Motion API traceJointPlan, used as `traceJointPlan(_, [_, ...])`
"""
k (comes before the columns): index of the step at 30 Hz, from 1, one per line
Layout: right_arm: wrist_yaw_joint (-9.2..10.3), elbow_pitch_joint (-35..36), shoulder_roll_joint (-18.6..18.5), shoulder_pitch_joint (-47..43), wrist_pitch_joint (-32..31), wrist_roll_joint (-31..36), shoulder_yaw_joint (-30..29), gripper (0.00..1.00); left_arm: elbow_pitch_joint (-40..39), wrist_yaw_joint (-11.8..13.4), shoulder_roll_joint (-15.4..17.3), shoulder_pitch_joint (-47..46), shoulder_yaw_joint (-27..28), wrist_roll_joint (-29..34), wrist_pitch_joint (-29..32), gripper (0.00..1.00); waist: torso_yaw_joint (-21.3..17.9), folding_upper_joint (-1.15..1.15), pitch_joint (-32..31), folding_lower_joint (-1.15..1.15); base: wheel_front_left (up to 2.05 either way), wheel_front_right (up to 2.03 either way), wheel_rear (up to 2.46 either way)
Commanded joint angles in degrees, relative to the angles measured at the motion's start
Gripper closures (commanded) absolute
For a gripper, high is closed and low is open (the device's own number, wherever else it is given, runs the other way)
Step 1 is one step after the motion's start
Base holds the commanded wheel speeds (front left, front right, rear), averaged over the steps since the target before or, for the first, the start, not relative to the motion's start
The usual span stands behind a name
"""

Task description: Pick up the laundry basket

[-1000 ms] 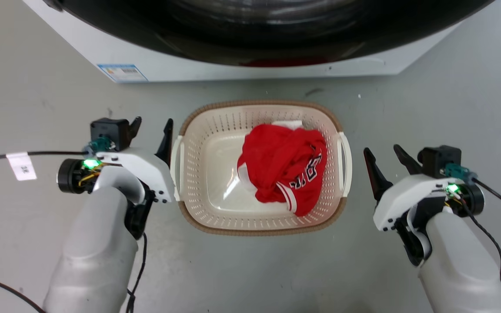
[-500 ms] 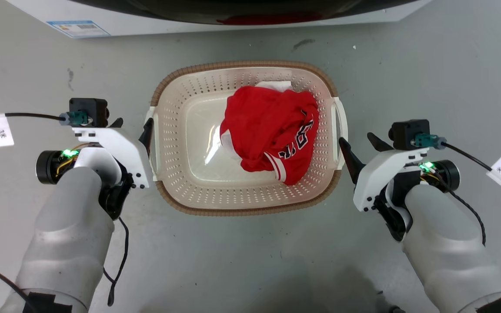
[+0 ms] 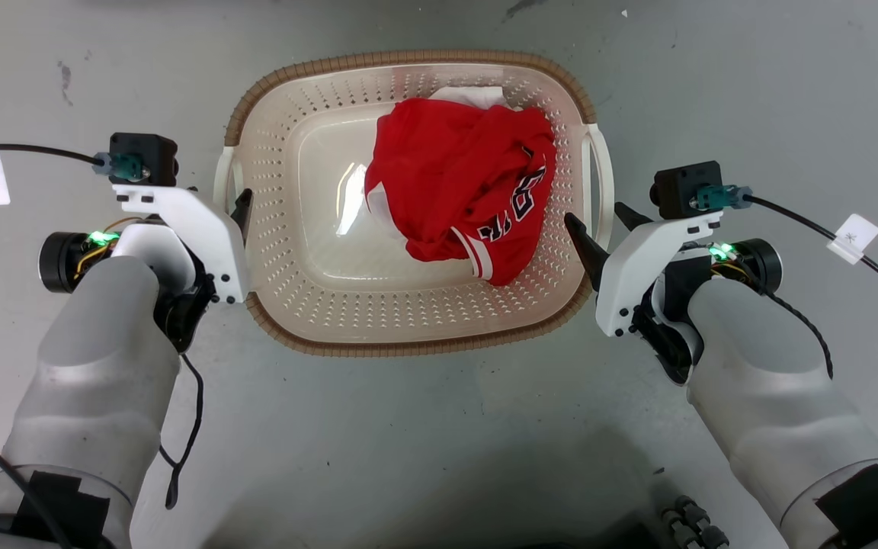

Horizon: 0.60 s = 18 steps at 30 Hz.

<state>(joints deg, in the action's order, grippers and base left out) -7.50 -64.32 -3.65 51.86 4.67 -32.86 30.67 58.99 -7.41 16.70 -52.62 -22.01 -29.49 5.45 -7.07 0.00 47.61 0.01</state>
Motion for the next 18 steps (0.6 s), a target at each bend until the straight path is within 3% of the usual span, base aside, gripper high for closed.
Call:
traceJointPlan(1, [0.02,-0.63,0.08,1.25,-0.38,-0.83,0.79,0.0,0.87,-0.08,-0.21,-1.3,-0.32,-0.25,0.05,0.0,0.06,0.0,0.59,-0.01,0.0,0.0,0.0])
traceJointPlan(5, [0.02,-1.84,-0.09,2.55,-1.44,-2.53,2.4,0.0,2.78,-0.08,-0.8,-2.86,-0.93,-0.69,-0.1,0.0,0.1,0.0,1.3,-0.01,0.0,0.0,0.0])
traceJointPlan(6, [0.02,-2.03,-0.1,2.72,-1.75,-3.0,2.81,0.0,3.07,-0.08,-1.03,-3.16,-1.18,-0.88,-0.05,0.16,0.14,0.0,1.4,-0.01,0.0,0.0,0.0])
traceJointPlan(7, [0.02,-2.04,-0.1,2.87,-2.15,-3.53,3.2,0.51,3.31,-0.08,-1.24,-3.43,-1.42,-1.13,0.04,0.6,0.16,0.0,1.48,-0.01,0.0,0.0,0.0])
traceJointPlan(8, [0.02,-2.1,-0.21,3.02,-2.33,-4.02,3.61,0.75,3.47,-0.08,-1.59,-3.63,-1.67,-1.7,0.35,1.0,0.19,0.0,1.54,-0.01,0.0,0.0,0.0])
traceJointPlan(9, [0.02,-2.22,-0.4,3.22,-2.71,-4.52,4.03,1.0,3.61,-0.08,-1.76,-3.85,-1.99,-2.04,0.49,1.0,0.22,0.0,1.57,-0.01,0.0,0.0,0.0])
traceJointPlan(18, [0.0,-1.96,-1.33,3.55,-3.86,-7.75,7.47,1.0,3.51,-0.03,-3.1,-4.8,-4.83,-5.4,1.24,1.0,0.46,0.0,1.06,-0.01,0.0,0.0,0.0])
